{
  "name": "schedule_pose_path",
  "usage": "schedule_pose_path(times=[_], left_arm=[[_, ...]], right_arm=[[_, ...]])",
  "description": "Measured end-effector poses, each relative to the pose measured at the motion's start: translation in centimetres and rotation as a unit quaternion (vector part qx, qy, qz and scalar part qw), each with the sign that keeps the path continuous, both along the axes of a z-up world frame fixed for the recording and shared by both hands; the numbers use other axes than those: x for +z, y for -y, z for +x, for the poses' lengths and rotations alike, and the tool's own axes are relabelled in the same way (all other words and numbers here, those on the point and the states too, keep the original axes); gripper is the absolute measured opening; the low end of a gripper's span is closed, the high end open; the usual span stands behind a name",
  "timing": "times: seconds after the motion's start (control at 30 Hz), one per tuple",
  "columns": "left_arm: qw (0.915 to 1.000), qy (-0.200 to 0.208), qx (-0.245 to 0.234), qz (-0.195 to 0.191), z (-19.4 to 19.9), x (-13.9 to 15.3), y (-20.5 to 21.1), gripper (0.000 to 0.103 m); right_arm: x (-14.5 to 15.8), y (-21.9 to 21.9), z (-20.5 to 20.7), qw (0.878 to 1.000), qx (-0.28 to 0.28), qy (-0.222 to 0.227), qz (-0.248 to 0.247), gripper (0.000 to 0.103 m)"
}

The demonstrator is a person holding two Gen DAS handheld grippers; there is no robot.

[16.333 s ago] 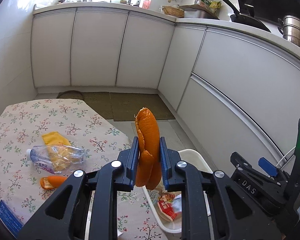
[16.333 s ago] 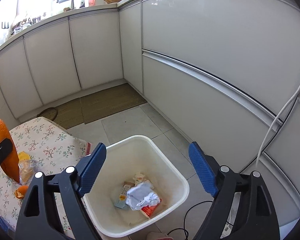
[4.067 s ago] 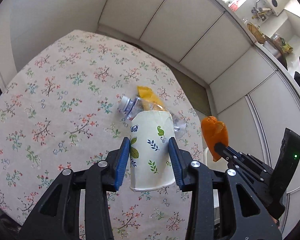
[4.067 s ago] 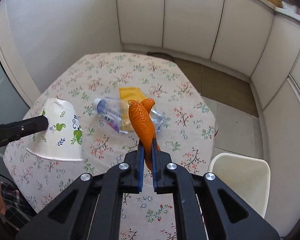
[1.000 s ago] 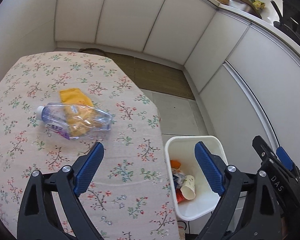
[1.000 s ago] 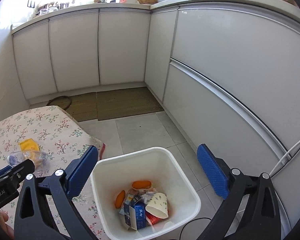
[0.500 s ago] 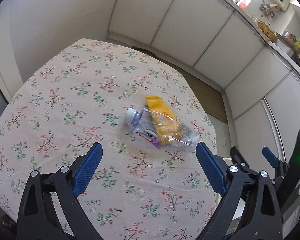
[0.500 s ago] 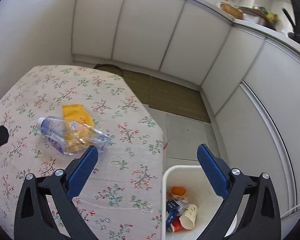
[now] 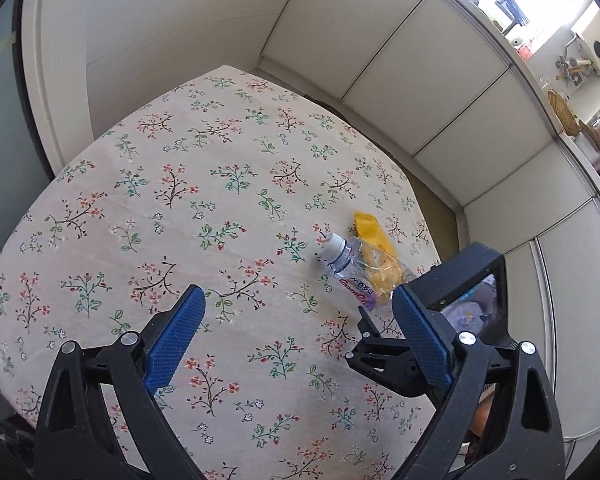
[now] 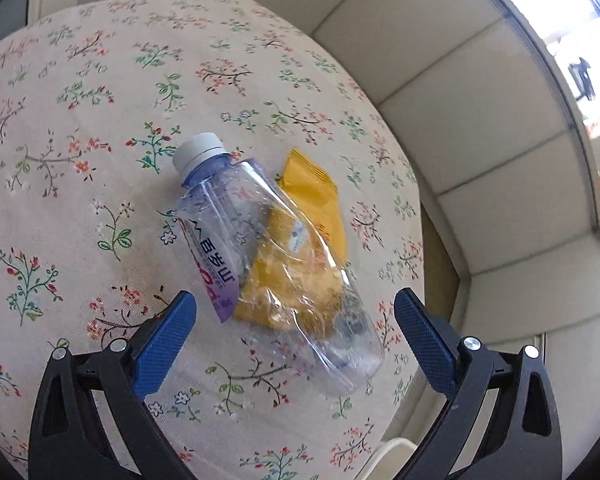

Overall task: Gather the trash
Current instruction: 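Move both grippers back over the table toward the bottle, then grasp the clear plastic bottle by its neck with the right gripper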

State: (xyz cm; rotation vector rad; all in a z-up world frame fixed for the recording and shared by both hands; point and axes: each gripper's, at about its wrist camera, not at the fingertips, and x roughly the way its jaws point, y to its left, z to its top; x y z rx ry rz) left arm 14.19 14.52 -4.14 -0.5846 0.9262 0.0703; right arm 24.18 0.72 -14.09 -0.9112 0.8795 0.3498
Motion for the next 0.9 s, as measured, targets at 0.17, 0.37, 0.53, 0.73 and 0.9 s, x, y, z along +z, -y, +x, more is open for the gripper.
schedule_pose_path(times=[0.17,0.37,0.53,0.73,0.9], left_arm=[[0.9999,-0.008,0.005,-0.013,0.1,-0.5,-0.7,0.091],[0.9997,0.002,0.018,-0.016,0.0,-0.2,-1.3,0.09],[0.9996,0.011,0.02,-0.017,0.8,0.2,-0.5,0.09],[0.9994,0.031,0.007,-0.013,2.9,0.9,2.2,0.09],[0.9998,0.011,-0.016,-0.01,6.0,-0.7,5.3,0.09]], right_arm=[[-1.3,-1.1,1.3,0.999,0.039,-0.027,-0.008,0.091],[0.3,1.5,3.7,0.99,-0.049,-0.068,0.112,0.031],[2.5,5.1,3.7,0.96,-0.116,-0.109,0.23,0.02],[5.5,8.7,0.7,0.921,-0.176,-0.135,0.321,0.02],[7.9,12.9,-2.3,0.857,-0.241,-0.151,0.43,0.02]])
